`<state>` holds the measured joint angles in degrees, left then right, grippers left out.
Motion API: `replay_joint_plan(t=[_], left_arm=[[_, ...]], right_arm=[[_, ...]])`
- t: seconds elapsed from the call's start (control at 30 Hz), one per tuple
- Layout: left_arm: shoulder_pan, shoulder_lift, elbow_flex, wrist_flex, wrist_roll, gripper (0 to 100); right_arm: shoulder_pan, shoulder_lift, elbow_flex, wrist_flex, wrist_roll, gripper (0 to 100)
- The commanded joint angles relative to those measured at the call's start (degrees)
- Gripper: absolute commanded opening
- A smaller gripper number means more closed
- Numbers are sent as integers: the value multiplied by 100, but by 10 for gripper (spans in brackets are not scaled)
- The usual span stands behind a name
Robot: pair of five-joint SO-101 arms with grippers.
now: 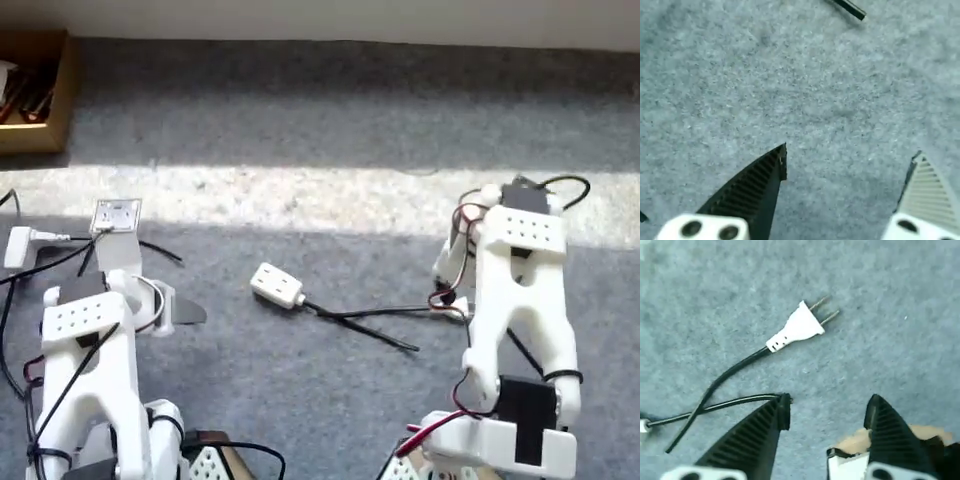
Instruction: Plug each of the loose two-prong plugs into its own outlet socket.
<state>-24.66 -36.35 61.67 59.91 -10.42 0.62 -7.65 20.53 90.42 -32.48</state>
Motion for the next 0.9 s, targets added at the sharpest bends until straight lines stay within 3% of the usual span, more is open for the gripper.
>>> replay_joint_plan(t=[0.0, 0.1, 0.27, 0.43, 0.6, 0.87], left_arm=[[127, -207, 119, -176, 44, 376], [127, -233, 224, -193, 44, 376], [101, -233, 224, -193, 53, 376], [127, -207, 251, -325, 53, 376], [136, -207, 382, -686, 53, 376], [259, -207, 391, -686, 53, 376]], right_arm=[[-549, -31, -215, -330, -2004, 252], [-971, -31, -48, -699, -2646, 252], [-1446, -31, 488, -1552, -2796, 259], [-804, -75, 1613, -2273, -4571, 471], [-690, -40, 1640, -2571, -5160, 639], [-673, -13, 1692, -3802, -5248, 574]])
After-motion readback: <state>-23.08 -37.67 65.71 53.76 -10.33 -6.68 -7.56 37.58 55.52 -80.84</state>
